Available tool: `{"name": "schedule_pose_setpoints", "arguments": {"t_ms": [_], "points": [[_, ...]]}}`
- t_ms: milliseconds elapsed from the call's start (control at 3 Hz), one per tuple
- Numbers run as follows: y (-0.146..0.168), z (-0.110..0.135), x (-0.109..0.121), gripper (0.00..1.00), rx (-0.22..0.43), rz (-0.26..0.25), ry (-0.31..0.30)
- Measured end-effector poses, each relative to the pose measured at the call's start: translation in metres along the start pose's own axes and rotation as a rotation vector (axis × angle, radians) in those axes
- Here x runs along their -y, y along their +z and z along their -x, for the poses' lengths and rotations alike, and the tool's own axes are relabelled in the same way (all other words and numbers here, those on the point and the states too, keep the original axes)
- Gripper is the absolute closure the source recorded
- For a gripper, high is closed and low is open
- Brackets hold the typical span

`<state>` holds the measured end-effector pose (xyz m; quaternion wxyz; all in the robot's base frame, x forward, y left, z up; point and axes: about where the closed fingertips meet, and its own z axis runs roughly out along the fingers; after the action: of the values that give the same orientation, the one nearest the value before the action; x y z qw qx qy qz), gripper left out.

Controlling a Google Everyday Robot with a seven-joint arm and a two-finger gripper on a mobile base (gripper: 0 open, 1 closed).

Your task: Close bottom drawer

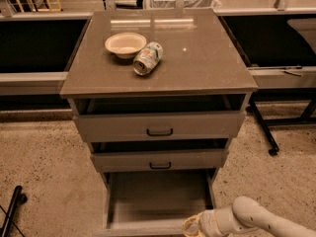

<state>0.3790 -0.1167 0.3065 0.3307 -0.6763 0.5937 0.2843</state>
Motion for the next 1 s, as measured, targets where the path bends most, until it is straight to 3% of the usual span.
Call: {"name": "schedule_pose_setpoints", "arguments": {"t_ms": [333,1000], "points": [[0.021,-0.010,-0.002,0.95,0.007,0.020,0.030],[0.094,-0.063,-0.039,1.00,0.000,0.039,0.032]]}}
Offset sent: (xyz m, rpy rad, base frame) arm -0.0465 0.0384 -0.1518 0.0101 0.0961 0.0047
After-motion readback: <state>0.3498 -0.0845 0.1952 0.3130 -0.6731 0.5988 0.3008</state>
